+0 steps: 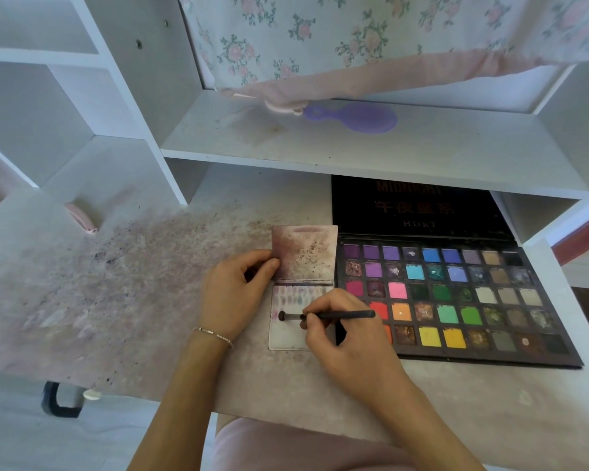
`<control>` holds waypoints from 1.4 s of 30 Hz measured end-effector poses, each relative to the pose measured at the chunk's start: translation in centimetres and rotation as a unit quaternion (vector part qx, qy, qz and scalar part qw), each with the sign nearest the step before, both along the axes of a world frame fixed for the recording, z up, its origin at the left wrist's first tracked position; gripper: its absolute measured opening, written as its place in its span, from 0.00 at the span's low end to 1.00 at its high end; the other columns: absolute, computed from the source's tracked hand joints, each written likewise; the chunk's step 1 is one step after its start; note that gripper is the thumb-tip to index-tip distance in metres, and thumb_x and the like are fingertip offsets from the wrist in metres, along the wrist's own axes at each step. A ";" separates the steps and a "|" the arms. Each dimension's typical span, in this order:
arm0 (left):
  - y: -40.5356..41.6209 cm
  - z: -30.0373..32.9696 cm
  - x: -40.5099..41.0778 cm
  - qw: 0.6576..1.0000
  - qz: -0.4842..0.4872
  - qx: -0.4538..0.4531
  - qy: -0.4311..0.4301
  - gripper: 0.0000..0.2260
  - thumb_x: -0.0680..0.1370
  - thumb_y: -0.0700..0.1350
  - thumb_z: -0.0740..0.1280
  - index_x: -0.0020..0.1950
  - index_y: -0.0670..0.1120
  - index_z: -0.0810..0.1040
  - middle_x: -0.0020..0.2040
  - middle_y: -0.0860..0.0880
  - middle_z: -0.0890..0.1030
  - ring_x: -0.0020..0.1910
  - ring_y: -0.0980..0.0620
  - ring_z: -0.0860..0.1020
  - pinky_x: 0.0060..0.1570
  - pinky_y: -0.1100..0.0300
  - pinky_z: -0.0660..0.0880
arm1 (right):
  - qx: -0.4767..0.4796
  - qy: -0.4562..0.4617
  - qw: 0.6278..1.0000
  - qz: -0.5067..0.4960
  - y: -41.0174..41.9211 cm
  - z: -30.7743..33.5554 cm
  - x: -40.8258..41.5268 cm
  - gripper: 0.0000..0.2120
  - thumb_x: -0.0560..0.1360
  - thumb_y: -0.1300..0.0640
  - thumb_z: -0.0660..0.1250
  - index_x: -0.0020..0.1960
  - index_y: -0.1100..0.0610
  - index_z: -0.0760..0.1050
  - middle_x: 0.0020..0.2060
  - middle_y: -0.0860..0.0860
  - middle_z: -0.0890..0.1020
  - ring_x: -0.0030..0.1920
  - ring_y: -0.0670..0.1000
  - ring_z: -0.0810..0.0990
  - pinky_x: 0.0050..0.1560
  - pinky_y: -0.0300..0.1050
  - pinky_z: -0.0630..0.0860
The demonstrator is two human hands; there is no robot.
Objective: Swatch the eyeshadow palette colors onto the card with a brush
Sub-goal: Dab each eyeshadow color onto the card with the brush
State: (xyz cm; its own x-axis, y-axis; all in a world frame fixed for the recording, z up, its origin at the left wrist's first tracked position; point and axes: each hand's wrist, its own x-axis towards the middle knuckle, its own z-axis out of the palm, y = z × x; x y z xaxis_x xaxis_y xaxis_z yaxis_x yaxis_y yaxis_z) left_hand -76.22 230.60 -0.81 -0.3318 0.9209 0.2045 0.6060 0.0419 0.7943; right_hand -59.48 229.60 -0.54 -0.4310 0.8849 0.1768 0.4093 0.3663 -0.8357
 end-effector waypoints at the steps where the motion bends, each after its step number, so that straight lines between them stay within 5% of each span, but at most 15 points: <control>1: 0.0 0.0 0.0 1.000 0.000 0.000 0.001 0.06 0.74 0.42 0.67 0.47 0.48 0.83 0.40 0.59 0.80 0.40 0.55 0.79 0.44 0.59 0.75 | -0.002 0.000 1.000 0.001 0.0 0.0 0.0 0.04 0.70 0.54 0.61 0.41 0.52 0.74 0.37 0.47 0.77 0.40 0.45 0.76 0.40 0.48 0.76; 12: 0.0 0.0 0.0 1.000 0.000 0.001 0.006 0.06 0.74 0.42 0.67 0.48 0.47 0.83 0.40 0.60 0.79 0.40 0.57 0.79 0.43 0.62 0.74 | 0.004 0.004 1.000 0.001 0.1 0.0 0.0 0.04 0.70 0.54 0.61 0.42 0.53 0.75 0.37 0.47 0.77 0.40 0.45 0.76 0.40 0.46 0.76; 20: 0.0 0.0 0.0 1.000 -0.001 -0.005 0.002 0.06 0.74 0.42 0.67 0.49 0.47 0.82 0.42 0.59 0.80 0.42 0.56 0.79 0.45 0.64 0.73 | 0.032 0.150 0.986 -0.069 0.1 0.4 0.6 0.06 0.71 0.52 0.59 0.44 0.42 0.71 0.39 0.46 0.78 0.41 0.44 0.79 0.40 0.33 0.76; 31: 0.2 -0.4 -0.3 1.000 -0.007 0.007 0.008 0.06 0.74 0.42 0.67 0.48 0.47 0.83 0.40 0.64 0.78 0.39 0.65 0.76 0.41 0.74 0.71 | 0.093 0.085 0.973 -0.192 1.4 0.5 6.4 0.11 0.73 0.60 0.59 0.46 0.42 0.70 0.40 0.47 0.77 0.38 0.43 0.76 0.36 0.28 0.71; 36: 0.1 -0.3 -0.2 1.000 -0.007 0.006 0.011 0.06 0.74 0.42 0.67 0.48 0.48 0.83 0.39 0.67 0.76 0.39 0.68 0.75 0.40 0.79 0.68 | 0.064 0.081 0.961 -0.255 1.9 0.4 7.8 0.16 0.76 0.66 0.59 0.41 0.43 0.68 0.33 0.47 0.76 0.36 0.42 0.77 0.31 0.29 0.73; 42: 0.2 -0.4 -0.2 1.000 0.000 0.002 0.016 0.07 0.74 0.42 0.67 0.49 0.47 0.82 0.40 0.64 0.77 0.39 0.69 0.74 0.39 0.80 0.67 | 0.081 0.040 0.970 -0.225 2.0 0.2 7.8 0.15 0.75 0.64 0.60 0.41 0.42 0.68 0.36 0.46 0.76 0.42 0.39 0.75 0.38 0.26 0.71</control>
State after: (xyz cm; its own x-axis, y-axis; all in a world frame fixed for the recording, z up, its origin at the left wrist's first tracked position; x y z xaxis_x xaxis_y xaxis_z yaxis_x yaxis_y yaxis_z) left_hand -76.45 230.77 -1.26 -0.3246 0.9201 0.2194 0.6312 0.0379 0.7747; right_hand -51.70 231.61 -0.37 0.0142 0.9379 0.3466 0.4943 0.2947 -0.8178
